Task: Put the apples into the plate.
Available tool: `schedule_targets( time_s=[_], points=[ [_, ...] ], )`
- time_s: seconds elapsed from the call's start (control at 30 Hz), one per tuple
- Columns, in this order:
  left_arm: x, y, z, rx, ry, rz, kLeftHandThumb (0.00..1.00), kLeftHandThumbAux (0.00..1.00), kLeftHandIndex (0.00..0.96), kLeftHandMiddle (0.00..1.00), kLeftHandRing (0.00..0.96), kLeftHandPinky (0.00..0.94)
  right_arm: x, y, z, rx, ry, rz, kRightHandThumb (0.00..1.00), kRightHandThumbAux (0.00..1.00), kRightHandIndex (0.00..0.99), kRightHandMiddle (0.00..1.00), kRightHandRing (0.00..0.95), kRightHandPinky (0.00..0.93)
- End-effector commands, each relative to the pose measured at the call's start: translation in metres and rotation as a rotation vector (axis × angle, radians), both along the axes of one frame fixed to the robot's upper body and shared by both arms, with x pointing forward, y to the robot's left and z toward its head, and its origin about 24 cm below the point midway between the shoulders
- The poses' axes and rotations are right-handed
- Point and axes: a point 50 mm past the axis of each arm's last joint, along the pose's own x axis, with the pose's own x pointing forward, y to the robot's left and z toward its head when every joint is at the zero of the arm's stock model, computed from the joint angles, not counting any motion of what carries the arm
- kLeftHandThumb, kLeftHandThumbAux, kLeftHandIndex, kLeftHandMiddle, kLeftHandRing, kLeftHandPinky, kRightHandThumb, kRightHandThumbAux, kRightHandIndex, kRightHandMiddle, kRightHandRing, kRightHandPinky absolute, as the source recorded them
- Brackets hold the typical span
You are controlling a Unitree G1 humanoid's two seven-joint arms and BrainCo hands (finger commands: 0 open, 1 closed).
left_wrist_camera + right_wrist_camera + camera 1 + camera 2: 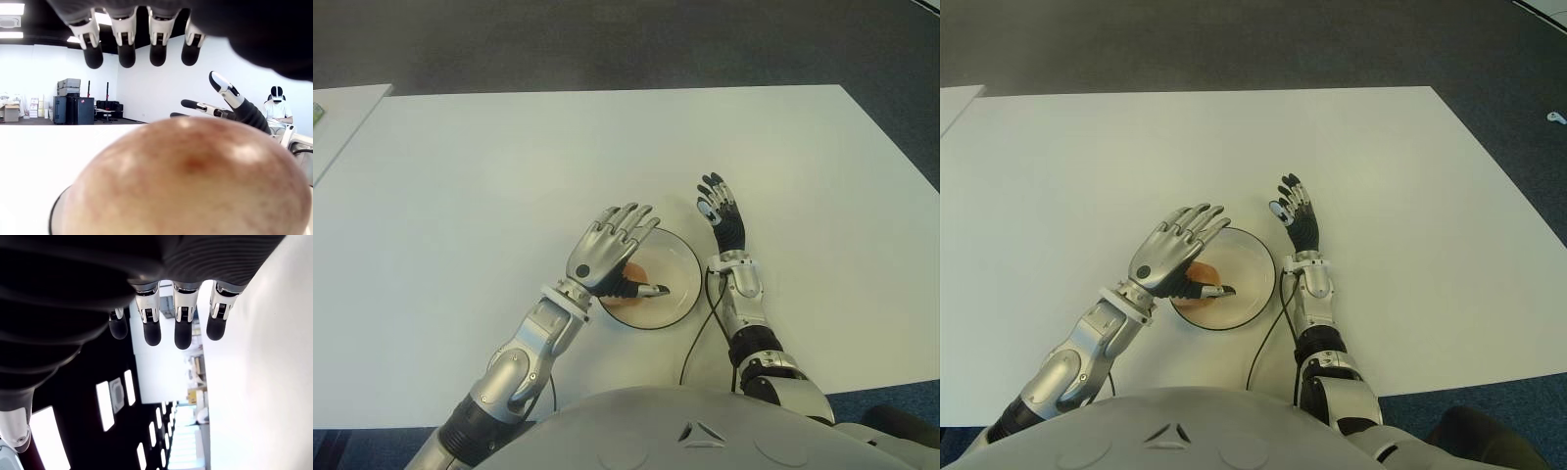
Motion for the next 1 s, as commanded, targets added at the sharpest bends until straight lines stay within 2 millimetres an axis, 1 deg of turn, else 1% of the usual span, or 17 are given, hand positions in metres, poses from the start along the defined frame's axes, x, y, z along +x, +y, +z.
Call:
schedule_targets(
  time_s=[0.03,0.27,0.33,0.37,0.43,0.47,0.5,0.57,0.63,0.73,0.8,0.87,0.93,1.0],
  points=[
    [0.002,0.002,0.000,0.021,0.015,0.018,0.143,0.212,0.000,0.000,0.000,0.000,-0.065,0.004,-0.065,0.119,0.301,-0.079,0.196,0.534,0.061,0.118,0.111,0.130],
    [0.005,0.007,-0.005,0.003,0.037,0.058,0.148,0.235,0.000,0.000,0.000,0.000,-0.065,0.004,-0.065,0.115,0.307,-0.075,0.193,0.538,0.059,0.121,0.115,0.128],
    [0.005,0.010,-0.007,-0.015,0.042,0.079,0.148,0.242,0.000,0.000,0.000,0.000,-0.065,0.005,-0.065,0.112,0.307,-0.073,0.189,0.539,0.057,0.120,0.115,0.125],
    [0.007,0.015,-0.011,-0.047,0.048,0.112,0.148,0.249,0.000,0.000,0.000,0.000,-0.065,0.005,-0.065,0.110,0.307,-0.072,0.186,0.540,0.056,0.120,0.115,0.125],
    [0.012,0.033,-0.022,-0.144,0.067,0.205,0.144,0.261,0.000,0.000,0.000,0.000,-0.065,0.005,-0.065,0.111,0.308,-0.074,0.182,0.540,0.055,0.120,0.116,0.124],
    [0.015,0.042,-0.028,-0.223,0.088,0.262,0.143,0.265,0.000,0.000,0.000,0.000,-0.066,0.005,-0.066,0.114,0.309,-0.076,0.181,0.540,0.055,0.120,0.116,0.124],
    [0.016,0.047,-0.031,-0.274,0.100,0.297,0.134,0.268,0.000,0.000,0.000,0.000,-0.066,0.005,-0.066,0.116,0.309,-0.078,0.181,0.539,0.057,0.121,0.116,0.125],
    [0.018,0.051,-0.033,-0.394,0.140,0.352,0.121,0.273,0.000,0.000,0.000,0.000,-0.065,0.005,-0.066,0.119,0.312,-0.080,0.182,0.537,0.060,0.121,0.116,0.125],
    [0.019,0.055,-0.035,-0.551,0.201,0.413,0.109,0.280,0.000,0.000,0.000,0.000,-0.065,0.004,-0.067,0.122,0.316,-0.081,0.184,0.534,0.062,0.121,0.116,0.124],
    [0.021,0.063,-0.036,-0.860,0.303,0.540,0.087,0.289,0.000,0.000,0.000,0.000,-0.066,0.004,-0.068,0.123,0.328,-0.081,0.186,0.530,0.064,0.119,0.115,0.124],
    [0.022,0.065,-0.037,-1.034,0.348,0.597,0.067,0.287,0.000,0.000,0.000,0.000,-0.065,0.004,-0.069,0.121,0.336,-0.079,0.186,0.526,0.064,0.117,0.113,0.127],
    [0.022,0.069,-0.039,-1.171,0.366,0.629,0.040,0.287,0.000,0.000,0.000,0.000,-0.065,0.005,-0.069,0.117,0.340,-0.076,0.186,0.524,0.063,0.114,0.111,0.127],
    [0.022,0.071,-0.043,-1.247,0.368,0.645,0.025,0.289,0.000,0.000,0.000,0.000,-0.065,0.005,-0.069,0.114,0.341,-0.073,0.187,0.525,0.063,0.112,0.109,0.127],
    [0.021,0.072,-0.048,-1.282,0.365,0.655,0.014,0.291,0.000,0.000,0.000,0.000,-0.064,0.005,-0.069,0.113,0.341,-0.072,0.188,0.526,0.062,0.111,0.108,0.127]
  ],
)
